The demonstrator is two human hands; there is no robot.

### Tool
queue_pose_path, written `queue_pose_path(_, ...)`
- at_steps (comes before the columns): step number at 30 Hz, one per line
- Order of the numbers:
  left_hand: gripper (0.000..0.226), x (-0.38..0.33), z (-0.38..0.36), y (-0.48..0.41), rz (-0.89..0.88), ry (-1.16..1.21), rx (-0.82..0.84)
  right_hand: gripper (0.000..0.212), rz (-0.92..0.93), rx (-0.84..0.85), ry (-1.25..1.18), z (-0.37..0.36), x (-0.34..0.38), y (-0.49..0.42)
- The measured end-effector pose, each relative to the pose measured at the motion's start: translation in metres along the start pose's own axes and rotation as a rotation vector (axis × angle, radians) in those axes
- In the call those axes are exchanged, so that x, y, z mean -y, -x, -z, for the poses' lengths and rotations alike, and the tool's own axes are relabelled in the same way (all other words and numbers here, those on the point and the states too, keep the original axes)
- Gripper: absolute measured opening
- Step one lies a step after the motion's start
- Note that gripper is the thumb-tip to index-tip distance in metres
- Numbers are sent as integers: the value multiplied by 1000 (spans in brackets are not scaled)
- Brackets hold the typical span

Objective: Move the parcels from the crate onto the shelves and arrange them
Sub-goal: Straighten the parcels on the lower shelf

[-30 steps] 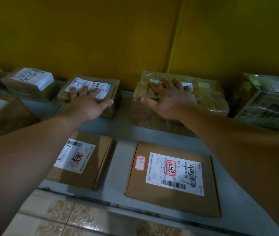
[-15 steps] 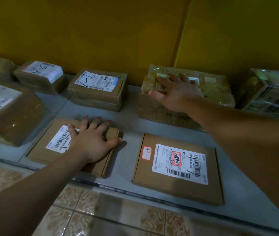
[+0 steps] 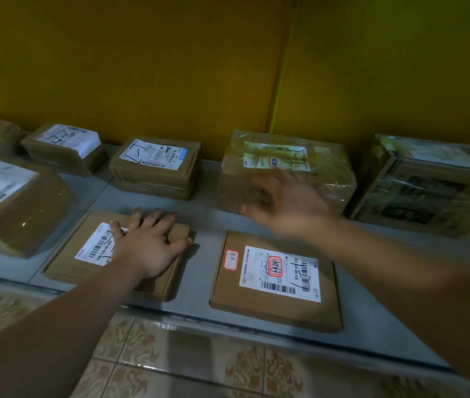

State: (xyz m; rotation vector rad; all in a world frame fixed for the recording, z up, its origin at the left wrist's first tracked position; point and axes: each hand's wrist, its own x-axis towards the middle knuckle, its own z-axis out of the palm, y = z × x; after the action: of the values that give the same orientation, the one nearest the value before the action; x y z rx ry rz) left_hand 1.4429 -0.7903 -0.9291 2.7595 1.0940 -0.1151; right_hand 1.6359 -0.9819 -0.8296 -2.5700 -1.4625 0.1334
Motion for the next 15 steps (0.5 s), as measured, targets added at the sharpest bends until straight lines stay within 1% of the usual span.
queue_pose_path(1, 76, -1, 0, 0, -5, -2, 2, 80, -7, 61, -5, -10, -4, 25)
queue_pose_path(4, 70, -1, 3, 1, 2, 4, 32, 89, -143, 244, 60, -48, -28, 76)
queue_pose_path(6, 65, -6, 11, 3, 10, -38, 73, 87, -200, 288, 42, -68, -39, 91)
queue_pose_path(9, 58, -39, 20, 16, -52, -82, 63, 82, -186, 245, -1, -79, -41, 95)
queue_pose_path(12, 57, -97, 18, 38, -159, 58, 34, 84, -208, 177, -84, -68, -45, 94)
queue_pose_path(15, 63, -150, 6, 51, -196, 116, 98, 85, -248, -34, -133, -41, -72, 99)
